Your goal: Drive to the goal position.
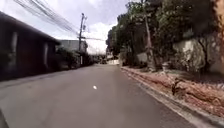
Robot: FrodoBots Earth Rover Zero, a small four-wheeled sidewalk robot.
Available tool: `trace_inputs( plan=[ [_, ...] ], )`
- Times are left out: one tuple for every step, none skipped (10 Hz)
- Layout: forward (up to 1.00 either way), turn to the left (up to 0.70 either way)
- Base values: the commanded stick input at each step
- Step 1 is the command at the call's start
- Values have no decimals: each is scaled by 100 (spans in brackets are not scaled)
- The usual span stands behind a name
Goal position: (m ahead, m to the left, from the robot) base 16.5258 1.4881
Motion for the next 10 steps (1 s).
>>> trace_inputs(
  plan=[
    [70, 1],
    [70, 1],
    [70, 1],
    [70, 1],
    [70, 1],
    [70, 1],
    [70, 1],
    [70, 1],
    [70, 1],
    [70, 1]
  ],
)
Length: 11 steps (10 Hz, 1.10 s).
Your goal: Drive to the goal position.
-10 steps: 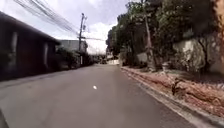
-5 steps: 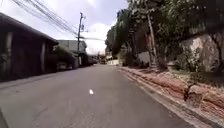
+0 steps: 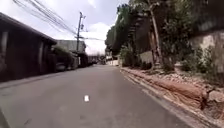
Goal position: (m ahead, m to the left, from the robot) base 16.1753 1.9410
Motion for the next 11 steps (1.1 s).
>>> trace_inputs(
  plan=[
    [70, 1],
    [70, 1],
    [70, 1],
    [70, 1],
    [70, 1],
    [70, 1],
    [70, 1],
    [70, 1],
    [70, 1],
    [70, 1],
    [70, 1]
  ],
)
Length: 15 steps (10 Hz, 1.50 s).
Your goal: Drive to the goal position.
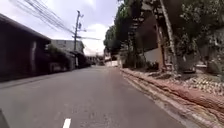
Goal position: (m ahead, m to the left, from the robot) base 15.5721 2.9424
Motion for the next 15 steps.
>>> trace_inputs(
  plan=[
    [70, 1],
    [70, 1],
    [70, 1],
    [70, 1],
    [70, 1],
    [70, 1],
    [70, 1],
    [70, 1],
    [70, 1],
    [70, 1],
    [70, 1],
    [70, 1],
    [70, 1],
    [70, 1],
    [70, 1]
  ],
)
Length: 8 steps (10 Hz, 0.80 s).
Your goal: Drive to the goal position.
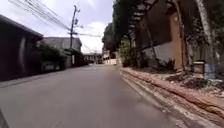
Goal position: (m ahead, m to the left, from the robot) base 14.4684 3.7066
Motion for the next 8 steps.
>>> trace_inputs(
  plan=[
    [70, 1],
    [70, 1],
    [70, 1],
    [70, 2],
    [70, 3],
    [70, 9],
    [70, 3],
    [70, 2]
  ],
)
